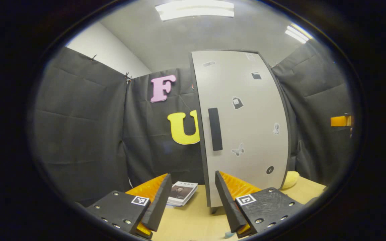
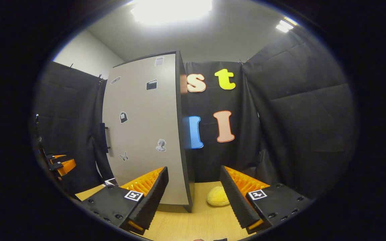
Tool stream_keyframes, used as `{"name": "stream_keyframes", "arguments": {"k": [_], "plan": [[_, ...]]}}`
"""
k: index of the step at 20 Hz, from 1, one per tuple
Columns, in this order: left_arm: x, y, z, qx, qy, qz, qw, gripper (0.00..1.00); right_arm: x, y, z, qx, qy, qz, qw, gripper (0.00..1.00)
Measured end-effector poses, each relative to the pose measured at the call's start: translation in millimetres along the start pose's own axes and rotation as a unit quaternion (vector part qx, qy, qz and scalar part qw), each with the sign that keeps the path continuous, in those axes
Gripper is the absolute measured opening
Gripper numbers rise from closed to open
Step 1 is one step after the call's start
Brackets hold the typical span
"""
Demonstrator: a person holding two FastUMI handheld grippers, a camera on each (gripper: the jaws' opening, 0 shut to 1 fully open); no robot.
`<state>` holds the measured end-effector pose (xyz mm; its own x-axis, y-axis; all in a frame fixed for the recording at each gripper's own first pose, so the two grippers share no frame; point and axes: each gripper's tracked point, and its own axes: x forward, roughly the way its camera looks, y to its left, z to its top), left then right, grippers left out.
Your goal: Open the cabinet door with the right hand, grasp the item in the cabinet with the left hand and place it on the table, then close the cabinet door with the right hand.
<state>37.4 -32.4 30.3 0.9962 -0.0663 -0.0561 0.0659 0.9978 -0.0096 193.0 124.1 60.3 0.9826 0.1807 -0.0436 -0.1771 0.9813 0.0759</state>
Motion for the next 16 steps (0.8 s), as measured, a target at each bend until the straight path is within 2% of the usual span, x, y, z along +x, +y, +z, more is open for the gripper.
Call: {"name": "stream_keyframes", "arguments": {"k": [16], "plan": [[-0.8, 3.8, 0.9, -0.002, -0.002, 0.004, 1.000, 0.78, 1.3, 5.6, -1.5, 0.000, -0.003, -0.008, 1.000, 0.98]]}}
